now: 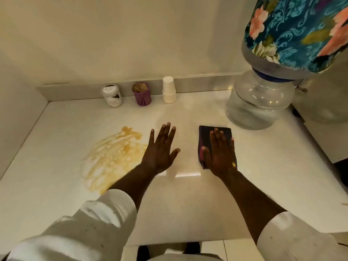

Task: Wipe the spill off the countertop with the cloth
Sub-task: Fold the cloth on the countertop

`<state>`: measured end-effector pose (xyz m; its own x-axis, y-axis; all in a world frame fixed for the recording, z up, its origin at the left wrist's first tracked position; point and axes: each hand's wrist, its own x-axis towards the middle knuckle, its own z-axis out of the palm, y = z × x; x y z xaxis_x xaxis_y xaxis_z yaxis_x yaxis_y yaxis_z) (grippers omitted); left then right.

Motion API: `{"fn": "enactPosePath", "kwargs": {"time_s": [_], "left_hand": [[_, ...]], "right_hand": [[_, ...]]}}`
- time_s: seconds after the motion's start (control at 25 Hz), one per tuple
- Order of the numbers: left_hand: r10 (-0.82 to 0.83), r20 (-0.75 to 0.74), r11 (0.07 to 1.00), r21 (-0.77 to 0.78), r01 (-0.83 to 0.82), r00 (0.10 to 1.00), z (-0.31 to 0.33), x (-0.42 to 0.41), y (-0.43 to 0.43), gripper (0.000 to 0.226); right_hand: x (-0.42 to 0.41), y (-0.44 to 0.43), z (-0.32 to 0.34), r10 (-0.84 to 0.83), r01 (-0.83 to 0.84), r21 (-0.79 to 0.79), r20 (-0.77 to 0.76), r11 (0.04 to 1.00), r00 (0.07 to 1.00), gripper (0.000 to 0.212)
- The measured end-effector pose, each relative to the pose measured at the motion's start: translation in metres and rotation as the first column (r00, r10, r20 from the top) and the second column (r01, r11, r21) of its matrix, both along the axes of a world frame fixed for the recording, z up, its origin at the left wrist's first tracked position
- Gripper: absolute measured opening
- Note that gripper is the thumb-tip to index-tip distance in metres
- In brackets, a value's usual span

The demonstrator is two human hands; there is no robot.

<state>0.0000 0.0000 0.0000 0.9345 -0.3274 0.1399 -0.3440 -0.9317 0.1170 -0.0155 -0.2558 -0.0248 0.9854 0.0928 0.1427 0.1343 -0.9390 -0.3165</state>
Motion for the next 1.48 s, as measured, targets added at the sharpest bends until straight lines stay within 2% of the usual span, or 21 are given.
{"fn": "enactPosePath", "kwargs": {"time_s": [0.28, 0.4, 0.56, 0.8, 1.04, 1.2, 1.36, 1.48], "left_hand": [[-0.093, -0.145, 0.995, 0.020, 0.097, 0.985, -0.038, 0.045, -0.080, 0.068], [-0.145, -0.223, 0.989, -0.019, 0.144, 0.964, -0.045, 0.066, -0.112, 0.059], [-0.144, -0.299, 0.990, -0.038, 0.139, 0.943, -0.045, 0.093, -0.139, 0.055], [-0.096, -0.249, 0.995, -0.016, 0.095, 0.964, -0.046, 0.105, -0.144, 0.048], [-0.059, -0.134, 0.996, -0.067, 0.050, 0.989, -0.046, 0.099, -0.150, 0.028], [-0.072, -0.107, 0.995, -0.082, 0.064, 0.992, -0.042, 0.096, -0.147, 0.027], [-0.088, 0.031, 0.972, -0.216, 0.093, 0.996, -0.030, 0.081, -0.129, 0.018], [-0.080, 0.072, 0.974, -0.207, 0.094, 0.994, -0.015, 0.067, -0.105, 0.019]], "right_hand": [[0.057, -0.050, -0.033, -0.028, 0.008, -0.100, -0.197, 0.995, 0.980, 0.065], [0.075, -0.064, -0.042, -0.030, -0.009, -0.155, -0.248, 0.988, 0.968, 0.061], [0.081, -0.074, -0.044, 0.008, -0.049, -0.151, -0.261, 0.987, 0.965, 0.060], [0.090, -0.078, -0.045, 0.024, -0.061, -0.133, -0.264, 0.989, 0.964, 0.057], [0.088, -0.071, -0.051, 0.003, 0.011, 0.103, -0.131, 0.995, 0.991, 0.041], [0.088, -0.070, -0.047, 0.018, -0.010, 0.115, -0.067, 0.993, 0.998, 0.037], [0.083, -0.060, -0.034, 0.079, -0.097, 0.143, 0.124, 0.985, 0.989, 0.035], [0.080, -0.040, -0.018, 0.126, -0.164, 0.143, 0.245, 0.976, 0.961, 0.038]]}}
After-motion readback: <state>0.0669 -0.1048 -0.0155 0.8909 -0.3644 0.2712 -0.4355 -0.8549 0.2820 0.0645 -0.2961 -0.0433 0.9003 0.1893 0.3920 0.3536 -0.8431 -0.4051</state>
